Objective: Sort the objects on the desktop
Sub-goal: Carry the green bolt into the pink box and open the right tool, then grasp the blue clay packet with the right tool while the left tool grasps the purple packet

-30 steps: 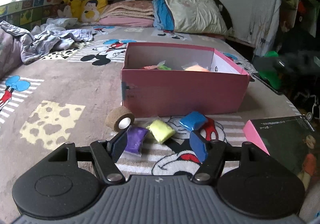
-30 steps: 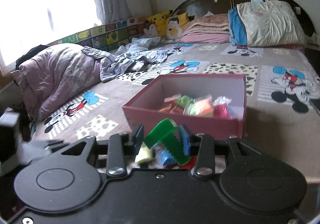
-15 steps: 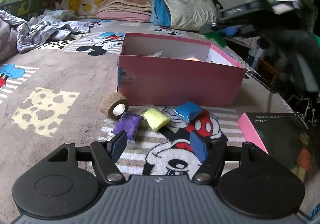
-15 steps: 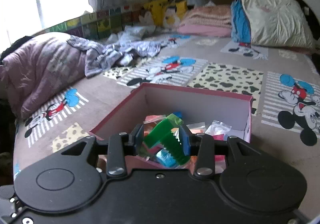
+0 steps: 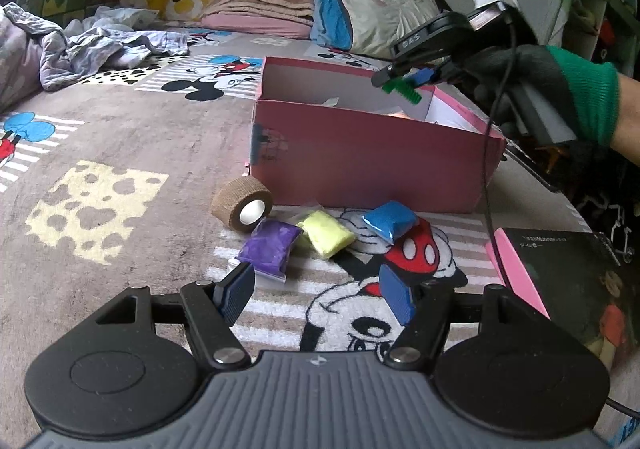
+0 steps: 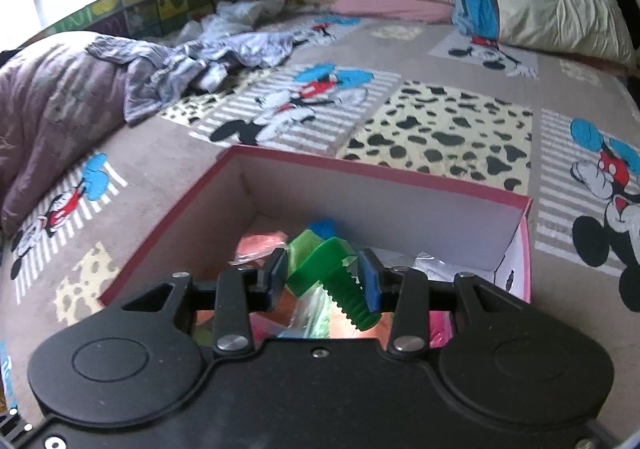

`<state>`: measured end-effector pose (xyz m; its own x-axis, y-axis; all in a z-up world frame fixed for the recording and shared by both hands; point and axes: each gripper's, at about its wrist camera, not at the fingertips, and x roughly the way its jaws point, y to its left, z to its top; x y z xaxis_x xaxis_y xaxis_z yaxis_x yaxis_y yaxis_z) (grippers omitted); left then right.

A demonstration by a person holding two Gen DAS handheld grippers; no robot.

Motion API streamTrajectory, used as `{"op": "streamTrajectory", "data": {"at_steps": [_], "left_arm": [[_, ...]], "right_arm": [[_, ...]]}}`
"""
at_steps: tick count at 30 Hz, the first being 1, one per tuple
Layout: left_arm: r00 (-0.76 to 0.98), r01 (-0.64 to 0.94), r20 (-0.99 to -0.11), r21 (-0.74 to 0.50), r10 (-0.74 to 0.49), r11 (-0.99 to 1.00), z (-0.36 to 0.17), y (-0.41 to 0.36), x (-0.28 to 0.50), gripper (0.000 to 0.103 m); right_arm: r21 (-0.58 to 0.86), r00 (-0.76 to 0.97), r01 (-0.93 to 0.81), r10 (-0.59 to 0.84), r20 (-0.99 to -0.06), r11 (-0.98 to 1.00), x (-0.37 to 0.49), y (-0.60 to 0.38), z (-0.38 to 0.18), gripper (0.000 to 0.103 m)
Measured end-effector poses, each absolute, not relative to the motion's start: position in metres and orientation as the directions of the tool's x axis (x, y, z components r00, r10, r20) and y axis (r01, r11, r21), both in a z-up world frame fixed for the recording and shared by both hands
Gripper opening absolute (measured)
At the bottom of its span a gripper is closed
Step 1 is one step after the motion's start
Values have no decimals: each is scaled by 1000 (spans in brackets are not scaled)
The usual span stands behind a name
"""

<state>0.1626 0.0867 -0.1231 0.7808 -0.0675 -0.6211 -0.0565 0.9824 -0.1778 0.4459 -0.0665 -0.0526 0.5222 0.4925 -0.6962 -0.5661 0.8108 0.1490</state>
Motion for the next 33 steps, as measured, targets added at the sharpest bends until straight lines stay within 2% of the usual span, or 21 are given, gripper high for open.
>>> {"op": "streamTrajectory", "data": {"at_steps": [4, 6, 7, 14, 22, 27, 33], "left_arm": [[780, -57, -622, -180, -69, 982, -123, 88, 164, 68], [779, -56, -624, -178, -68, 983, -123, 87, 164, 68], [778, -56, -624, -177, -68, 983, -123, 88, 164, 68], [779, -83, -627, -142, -24, 986, -129, 95, 166, 68], [789, -79, -614, -128, -16, 989, -139, 112, 181, 68], [782, -56, -622, -132, -39, 990, -146, 118, 196, 68], [764, -27, -640, -154, -79, 988, -152, 121, 209, 68]], "right_arm": [[151, 517, -537, 466, -718, 830, 460, -61, -60, 39], [153, 524, -514, 451, -723, 844, 463, -61, -63, 54], [168, 526, -508, 458, -717, 845, 463, -63, -63, 58], [208, 559, -528, 522, -644, 823, 427, -82, -52, 58], [181, 597, -622, 611, -519, 762, 332, -106, -37, 58], [162, 584, -641, 614, -531, 750, 296, -113, -56, 58], [161, 541, -631, 580, -609, 758, 287, -108, -94, 58]]}}
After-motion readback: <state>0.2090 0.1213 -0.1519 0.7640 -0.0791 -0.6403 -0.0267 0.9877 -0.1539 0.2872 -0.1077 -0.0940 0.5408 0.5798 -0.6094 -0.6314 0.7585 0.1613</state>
